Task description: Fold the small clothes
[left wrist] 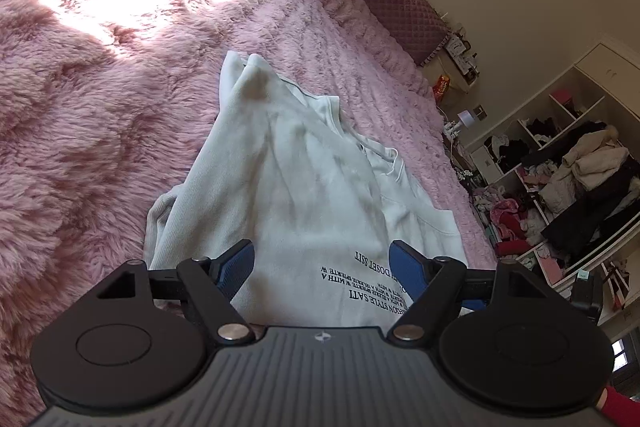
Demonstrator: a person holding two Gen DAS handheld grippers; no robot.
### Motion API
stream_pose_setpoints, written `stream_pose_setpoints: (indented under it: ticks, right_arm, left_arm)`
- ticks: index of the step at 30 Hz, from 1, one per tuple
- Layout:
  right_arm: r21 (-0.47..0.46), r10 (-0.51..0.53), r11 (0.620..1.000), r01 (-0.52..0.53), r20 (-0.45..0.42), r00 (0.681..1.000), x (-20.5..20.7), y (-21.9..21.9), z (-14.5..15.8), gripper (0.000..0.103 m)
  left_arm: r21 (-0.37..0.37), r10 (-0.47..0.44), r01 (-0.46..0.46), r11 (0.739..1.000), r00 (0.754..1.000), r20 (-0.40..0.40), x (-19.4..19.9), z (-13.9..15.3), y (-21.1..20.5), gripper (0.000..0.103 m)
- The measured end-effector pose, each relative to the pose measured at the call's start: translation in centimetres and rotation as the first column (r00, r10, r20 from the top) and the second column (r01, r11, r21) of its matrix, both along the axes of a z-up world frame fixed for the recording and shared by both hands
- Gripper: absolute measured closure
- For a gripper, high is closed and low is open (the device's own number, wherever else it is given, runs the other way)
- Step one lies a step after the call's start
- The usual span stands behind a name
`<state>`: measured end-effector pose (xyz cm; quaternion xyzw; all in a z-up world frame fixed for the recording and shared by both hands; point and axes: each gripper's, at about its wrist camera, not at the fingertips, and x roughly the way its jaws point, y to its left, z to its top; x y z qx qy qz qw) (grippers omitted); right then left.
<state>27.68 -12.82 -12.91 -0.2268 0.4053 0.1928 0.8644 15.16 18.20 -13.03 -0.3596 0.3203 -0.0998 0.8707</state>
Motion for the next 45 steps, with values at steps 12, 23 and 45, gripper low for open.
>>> stream_pose_setpoints:
  ticks: [12,23,45]
  right_arm:
    - [0.028,-0.031,0.999,0.032,-0.014,0.999,-3.9,-0.6,-1.7,0.041]
    - [0.050,-0.025,0.998,0.025,-0.004,1.000,-3.6,-1.1,-2.1,0.040]
    - [0.038,0.224,0.968,-0.248,0.313,0.923,-10.3,6.3,1.7,0.022]
  left_arm:
    - [0.018,-0.024,0.025,1.000,0.999,-0.035,-1.0,-0.6,0.6,0.014]
    - [0.098,-0.094,0.102,0.990,0.992,-0.082,-0.2,-2.4,0.4,0.014]
    - [0.262,-0.150,0.153,0.953,0.988,-0.033,1.3,2.8,0.5,0.014]
